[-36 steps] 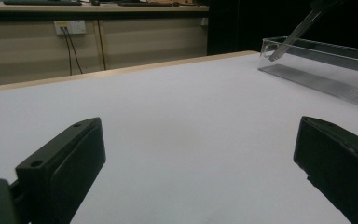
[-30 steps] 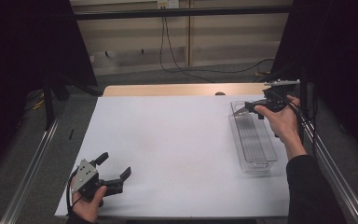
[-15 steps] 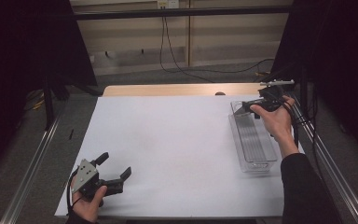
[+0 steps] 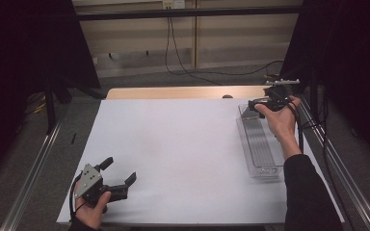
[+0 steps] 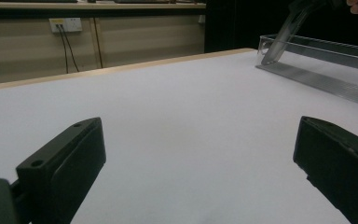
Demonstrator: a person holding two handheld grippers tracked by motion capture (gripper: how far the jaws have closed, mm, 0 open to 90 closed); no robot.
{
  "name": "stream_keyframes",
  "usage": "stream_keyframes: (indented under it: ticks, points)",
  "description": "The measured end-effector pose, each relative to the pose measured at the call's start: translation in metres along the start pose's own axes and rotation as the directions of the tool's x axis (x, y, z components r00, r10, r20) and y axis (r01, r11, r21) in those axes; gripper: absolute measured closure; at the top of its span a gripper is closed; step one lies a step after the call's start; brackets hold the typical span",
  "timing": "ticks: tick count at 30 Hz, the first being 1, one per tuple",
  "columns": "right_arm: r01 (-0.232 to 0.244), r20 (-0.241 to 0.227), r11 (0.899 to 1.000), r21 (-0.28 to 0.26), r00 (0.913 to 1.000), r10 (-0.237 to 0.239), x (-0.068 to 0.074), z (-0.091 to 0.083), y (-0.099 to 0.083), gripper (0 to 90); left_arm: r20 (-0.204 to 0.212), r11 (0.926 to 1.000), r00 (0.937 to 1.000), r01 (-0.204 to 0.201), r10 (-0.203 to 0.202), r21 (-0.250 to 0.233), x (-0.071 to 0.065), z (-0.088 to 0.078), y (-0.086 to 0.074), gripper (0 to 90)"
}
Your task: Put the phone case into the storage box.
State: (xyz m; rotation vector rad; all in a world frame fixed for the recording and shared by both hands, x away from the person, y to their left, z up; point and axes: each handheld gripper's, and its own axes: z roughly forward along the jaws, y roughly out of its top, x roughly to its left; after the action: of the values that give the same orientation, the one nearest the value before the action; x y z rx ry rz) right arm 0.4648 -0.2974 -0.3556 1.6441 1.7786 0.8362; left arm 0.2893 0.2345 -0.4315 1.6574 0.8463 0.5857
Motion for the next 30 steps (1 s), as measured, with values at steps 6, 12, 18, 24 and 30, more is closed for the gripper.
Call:
stream_keyframes:
  ticks: [6,12,18,24,30]
  points:
    - [-0.009,0.033,1.000,-0.014,0.9994,0.010,0.004,0.003,0.002,11.5,0.000,1.0000,1.0000,0.000,0.000,0.000,0.000,0.000,0.000,2.2]
    - [-0.018,0.060,0.999,-0.035,0.9980,0.020,0.008,0.008,0.004,11.5,-0.001,1.0000,1.0000,-0.007,0.007,0.003,0.001,0.000,0.000,2.2]
    - [-0.019,0.082,0.999,-0.044,0.9964,0.022,0.013,0.012,0.006,11.6,-0.001,0.9999,1.0000,-0.008,0.008,0.005,0.001,0.001,0.000,2.2]
    - [-0.024,0.096,0.998,-0.054,0.9949,0.029,0.015,0.015,0.008,11.5,-0.001,1.0000,1.0000,-0.004,0.004,0.005,0.001,0.001,0.000,2.2]
    - [-0.017,0.097,0.997,-0.079,0.9949,0.025,0.015,0.020,0.009,11.4,0.006,1.0000,1.0000,-0.004,0.004,0.009,0.001,0.002,0.000,2.2]
